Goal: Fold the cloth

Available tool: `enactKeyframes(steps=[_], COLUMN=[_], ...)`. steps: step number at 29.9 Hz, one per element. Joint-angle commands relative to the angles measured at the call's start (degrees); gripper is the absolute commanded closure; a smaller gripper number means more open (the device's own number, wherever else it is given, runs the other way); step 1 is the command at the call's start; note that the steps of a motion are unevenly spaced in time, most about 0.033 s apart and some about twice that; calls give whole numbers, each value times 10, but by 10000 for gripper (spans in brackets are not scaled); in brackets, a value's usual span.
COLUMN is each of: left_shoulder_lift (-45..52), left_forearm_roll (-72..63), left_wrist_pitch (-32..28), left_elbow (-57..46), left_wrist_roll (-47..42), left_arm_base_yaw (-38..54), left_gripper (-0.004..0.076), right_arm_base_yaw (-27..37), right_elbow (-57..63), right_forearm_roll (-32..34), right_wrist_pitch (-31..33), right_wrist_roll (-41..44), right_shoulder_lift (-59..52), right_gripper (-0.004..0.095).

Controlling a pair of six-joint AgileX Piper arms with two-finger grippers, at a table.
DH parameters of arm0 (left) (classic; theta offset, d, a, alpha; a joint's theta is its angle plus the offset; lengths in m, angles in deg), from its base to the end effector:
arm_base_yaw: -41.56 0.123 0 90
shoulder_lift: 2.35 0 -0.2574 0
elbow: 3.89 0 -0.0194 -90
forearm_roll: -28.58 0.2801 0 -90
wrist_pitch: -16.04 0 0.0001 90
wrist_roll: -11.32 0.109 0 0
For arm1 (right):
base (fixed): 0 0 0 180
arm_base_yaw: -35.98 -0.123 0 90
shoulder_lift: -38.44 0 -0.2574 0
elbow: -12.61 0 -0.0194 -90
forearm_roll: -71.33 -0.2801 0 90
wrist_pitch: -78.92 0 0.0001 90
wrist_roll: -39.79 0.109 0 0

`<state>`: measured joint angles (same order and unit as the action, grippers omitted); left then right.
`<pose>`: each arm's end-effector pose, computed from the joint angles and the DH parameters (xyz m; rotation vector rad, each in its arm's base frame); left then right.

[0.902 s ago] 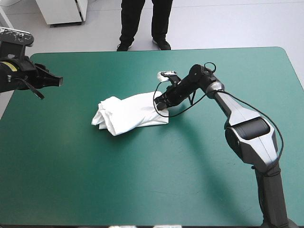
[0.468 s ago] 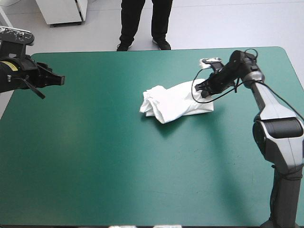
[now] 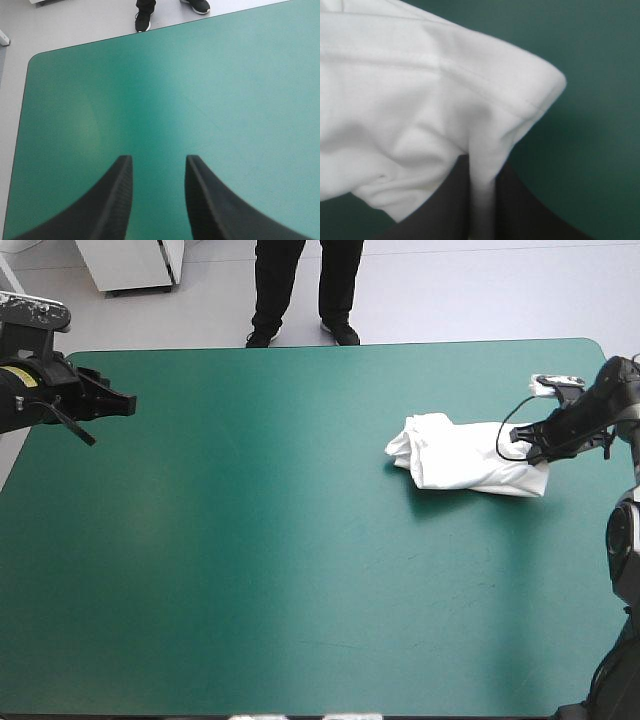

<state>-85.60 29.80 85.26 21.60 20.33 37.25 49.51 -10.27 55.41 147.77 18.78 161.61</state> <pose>0.2827 -0.0191 0.4788 0.2545 2.2023 0.0716 0.4353 -0.0761 0.2043 -0.0781 2.8671 0.2892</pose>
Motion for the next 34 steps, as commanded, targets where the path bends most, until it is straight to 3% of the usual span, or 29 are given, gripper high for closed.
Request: enactKeyframes(steps=[1,14,24,27,34], left_shoulder_lift=[10,10,11,11,11], left_forearm_roll=[-7,-34,-44,-49,-49], left_wrist_pitch=[-39,-37,-37,-35,-28], left_elbow=[13,13,13,13,13], left_wrist_roll=[-5,4,4,6,9], left_arm_base_yaw=[0,0,0,0,0], left_gripper=[467,467,467,466,466], right_arm_base_yaw=[29,123,131,131,131], right_elbow=[42,181,186,186,185], right_forearm_roll=[20,50,68,72,70], right_wrist_pitch=[-10,-70,-73,-71,-72], right_wrist_roll=[-7,-15,-13,-10,4], right_shoulder_lift=[-71,-145,-148,-148,-173], right_gripper=[911,911,894,803,409])
